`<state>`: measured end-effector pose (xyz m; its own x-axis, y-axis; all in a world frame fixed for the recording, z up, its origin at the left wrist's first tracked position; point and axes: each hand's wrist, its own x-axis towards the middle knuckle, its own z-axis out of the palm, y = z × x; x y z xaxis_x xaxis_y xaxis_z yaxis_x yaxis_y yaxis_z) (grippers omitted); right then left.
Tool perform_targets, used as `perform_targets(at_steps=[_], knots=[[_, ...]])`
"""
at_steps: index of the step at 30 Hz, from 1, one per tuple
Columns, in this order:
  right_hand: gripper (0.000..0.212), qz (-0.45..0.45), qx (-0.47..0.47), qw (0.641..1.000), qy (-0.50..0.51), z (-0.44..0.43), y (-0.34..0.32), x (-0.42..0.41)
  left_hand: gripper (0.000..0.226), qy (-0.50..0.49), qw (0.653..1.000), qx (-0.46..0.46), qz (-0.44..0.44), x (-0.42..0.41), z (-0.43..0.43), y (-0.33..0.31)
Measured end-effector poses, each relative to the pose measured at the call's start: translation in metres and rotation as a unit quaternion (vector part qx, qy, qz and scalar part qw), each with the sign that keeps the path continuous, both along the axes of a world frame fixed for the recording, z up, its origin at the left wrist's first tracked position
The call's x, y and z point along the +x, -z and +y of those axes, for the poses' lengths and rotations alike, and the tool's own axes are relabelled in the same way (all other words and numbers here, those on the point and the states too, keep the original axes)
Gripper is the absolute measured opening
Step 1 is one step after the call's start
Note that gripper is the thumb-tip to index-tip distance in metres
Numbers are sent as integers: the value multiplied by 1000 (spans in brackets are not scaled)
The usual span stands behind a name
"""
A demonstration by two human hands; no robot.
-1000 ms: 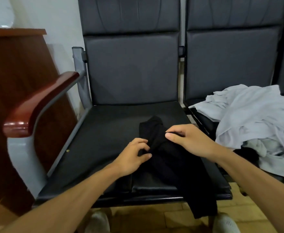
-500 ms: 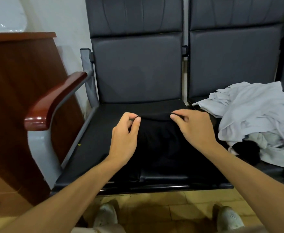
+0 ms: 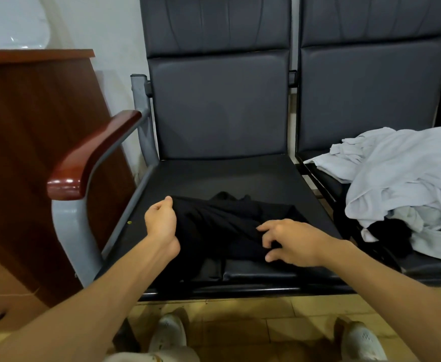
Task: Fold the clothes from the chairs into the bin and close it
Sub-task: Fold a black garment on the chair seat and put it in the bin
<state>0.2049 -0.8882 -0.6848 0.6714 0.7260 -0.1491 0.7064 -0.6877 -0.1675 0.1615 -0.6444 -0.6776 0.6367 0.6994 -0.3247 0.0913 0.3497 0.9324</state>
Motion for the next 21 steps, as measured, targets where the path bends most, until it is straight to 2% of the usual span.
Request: perform_targets(at_steps=[2, 4, 6, 8, 9, 11, 14, 15, 16, 17, 18, 19, 20, 21], knots=[[12, -16, 81, 996, 22, -1, -2, 12, 21, -22, 1000, -18, -6, 0, 0, 1], [2, -34, 259, 962, 84, -4, -11, 25, 19, -34, 999, -40, -8, 1, -1, 0], [14, -5, 464, 866, 185, -6, -21, 35, 15, -44, 997, -64, 0, 2, 3, -2], [20, 18, 601, 757, 256, -9, -28, 43, 10, -55, 994, -91, 7, 4, 7, -3], [17, 19, 628, 725, 280, -9, -31, 48, 17, -59, 993, -99, 14, 4, 9, -5], [9, 38, 638, 698, 323, -5, -29, 58, 16, -57, 993, -97, 27, 8, 12, -6], [13, 93, 613, 693, 368, 8, -17, 71, 6, -29, 997, -52, 56, 13, 11, -1], [12, 98, 587, 708, 380, 12, -14, 74, 8, -9, 997, -3, 72, 14, 11, 3], [9, 81, 552, 733, 389, 15, -10, 76, 18, 18, 991, 87, 103, 13, 10, 7], [8, 46, 517, 758, 394, 18, -10, 77, 27, 37, 967, 213, 137, 11, 11, 10], [10, 5, 489, 779, 392, 21, -10, 76, 33, 46, 927, 347, 138, 7, 12, 12], [12, -25, 476, 794, 378, 24, -11, 74, 33, 60, 884, 455, 89, 3, 13, 10], [11, -36, 466, 812, 349, 28, -11, 71, 31, 93, 848, 521, 22, 0, 13, 8], [10, -36, 446, 841, 303, 33, -10, 69, 30, 150, 825, 543, -32, -3, 13, 7]])
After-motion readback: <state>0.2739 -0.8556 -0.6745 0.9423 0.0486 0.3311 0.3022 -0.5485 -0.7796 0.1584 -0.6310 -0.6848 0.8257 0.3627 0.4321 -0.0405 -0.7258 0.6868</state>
